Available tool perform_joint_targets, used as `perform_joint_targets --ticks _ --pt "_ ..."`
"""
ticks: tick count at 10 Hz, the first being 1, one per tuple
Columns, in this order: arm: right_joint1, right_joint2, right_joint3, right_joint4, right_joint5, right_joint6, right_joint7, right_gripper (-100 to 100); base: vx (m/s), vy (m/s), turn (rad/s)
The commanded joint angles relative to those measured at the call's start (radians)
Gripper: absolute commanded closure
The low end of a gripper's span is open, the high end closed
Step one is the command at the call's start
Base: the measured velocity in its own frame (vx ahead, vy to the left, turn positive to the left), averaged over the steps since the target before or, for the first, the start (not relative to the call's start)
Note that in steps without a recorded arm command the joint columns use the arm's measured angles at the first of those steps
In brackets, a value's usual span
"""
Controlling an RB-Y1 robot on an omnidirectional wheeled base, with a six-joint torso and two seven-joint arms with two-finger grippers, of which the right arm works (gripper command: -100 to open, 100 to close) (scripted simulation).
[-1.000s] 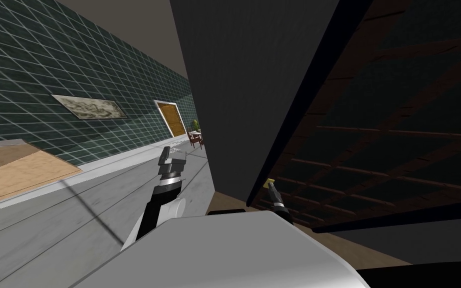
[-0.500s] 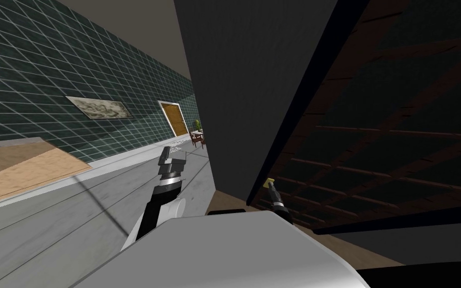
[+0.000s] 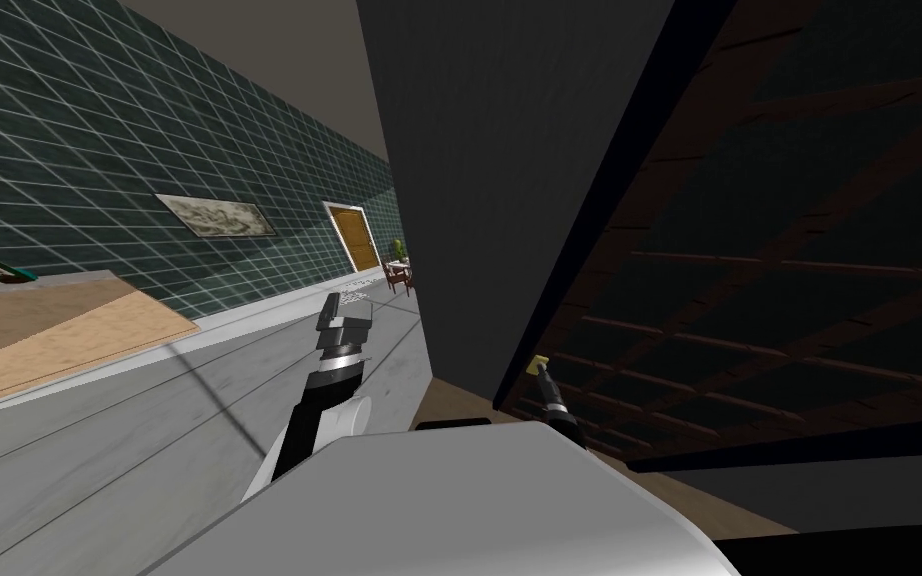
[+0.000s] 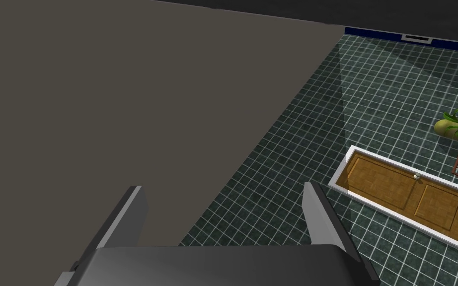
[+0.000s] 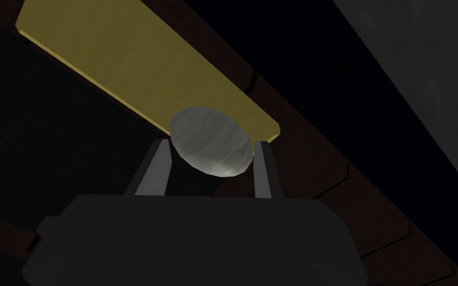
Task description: Pull the door open
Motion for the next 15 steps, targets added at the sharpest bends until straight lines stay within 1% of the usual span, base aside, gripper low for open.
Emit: perform_joint_targets --ticks 1,2,3,4,6,10,11,13,14,15 --pt "-0.001 -0.001 -0.002 0.004 -0.006 0.000 -0.040 100 -0.042 -0.011 0.029" --pt "-0.003 -0.001 -0.001 0.005 -0.014 0.001 -0.073 100 -0.044 -0.013 0.037" --pt "-0.003 -0.001 -0.001 0.005 -0.014 0.001 -0.082 100 -0.039 -0.013 0.015" --pt "0.003 -0.003 0.000 0.009 -0.007 -0.012 -0.042 -100 -0.013 0.013 -0.026" --pt "0.012 -0.009 -0.002 0.014 -0.003 -0.024 -0.006 -100 0.008 0.042 -0.022" --pt "0.038 -0.023 -0.005 0.028 0.010 -0.060 0.103 -100 0.010 0.046 -0.027" --pt "0.038 -0.023 -0.005 0.028 0.010 -0.060 0.110 -100 0.004 0.035 -0.012" --pt "0.054 -0.032 -0.007 0.037 0.017 -0.081 0.174 -100 0.004 0.031 -0.029" --pt "0.054 -0.032 -0.007 0.037 0.017 -0.081 0.186 -100 0.002 0.031 -0.015" --pt "0.062 -0.036 -0.008 0.041 0.021 -0.092 0.223 -100 0.004 0.036 -0.017"
